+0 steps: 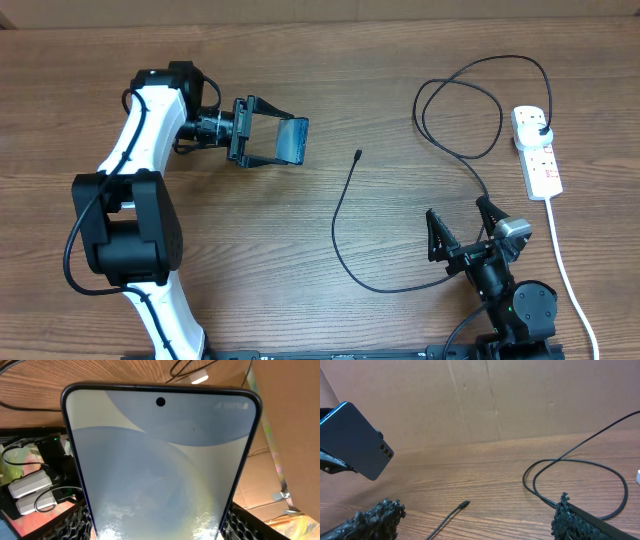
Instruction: Plug charger to phone and switch on socket
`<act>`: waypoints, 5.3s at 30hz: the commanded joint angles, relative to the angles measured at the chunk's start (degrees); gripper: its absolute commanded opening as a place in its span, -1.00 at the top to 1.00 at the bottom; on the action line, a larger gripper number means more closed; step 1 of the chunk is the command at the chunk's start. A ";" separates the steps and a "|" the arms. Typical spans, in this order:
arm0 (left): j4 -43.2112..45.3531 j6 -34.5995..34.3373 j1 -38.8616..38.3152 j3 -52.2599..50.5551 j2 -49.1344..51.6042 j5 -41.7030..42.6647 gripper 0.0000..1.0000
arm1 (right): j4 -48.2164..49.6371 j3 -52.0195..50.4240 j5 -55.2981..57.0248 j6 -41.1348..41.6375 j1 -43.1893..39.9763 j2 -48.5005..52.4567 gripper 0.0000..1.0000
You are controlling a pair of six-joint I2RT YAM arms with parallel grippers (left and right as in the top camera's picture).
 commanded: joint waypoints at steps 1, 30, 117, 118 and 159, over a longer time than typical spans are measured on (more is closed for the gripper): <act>-0.13 0.90 0.31 1.57 0.28 2.60 -0.29 | 0.31 -0.59 0.52 -0.07 -0.20 -0.57 -1.00; -0.15 -0.66 0.24 1.57 0.28 -1.09 -0.27 | 0.31 -0.61 0.52 -0.07 -0.20 -0.57 -1.00; 0.33 -2.43 -7.67 1.57 0.28 -16.76 -0.30 | 0.74 -0.61 0.35 -0.02 -0.17 -0.57 -1.00; 0.33 -2.43 -8.07 1.57 0.28 -18.43 -0.30 | 0.70 -0.61 -0.63 -0.04 -0.20 -0.57 -1.00; 1.70 -4.48 -9.53 1.75 0.28 -46.66 -0.27 | -15.78 38.05 -30.47 14.56 -0.15 50.53 -1.00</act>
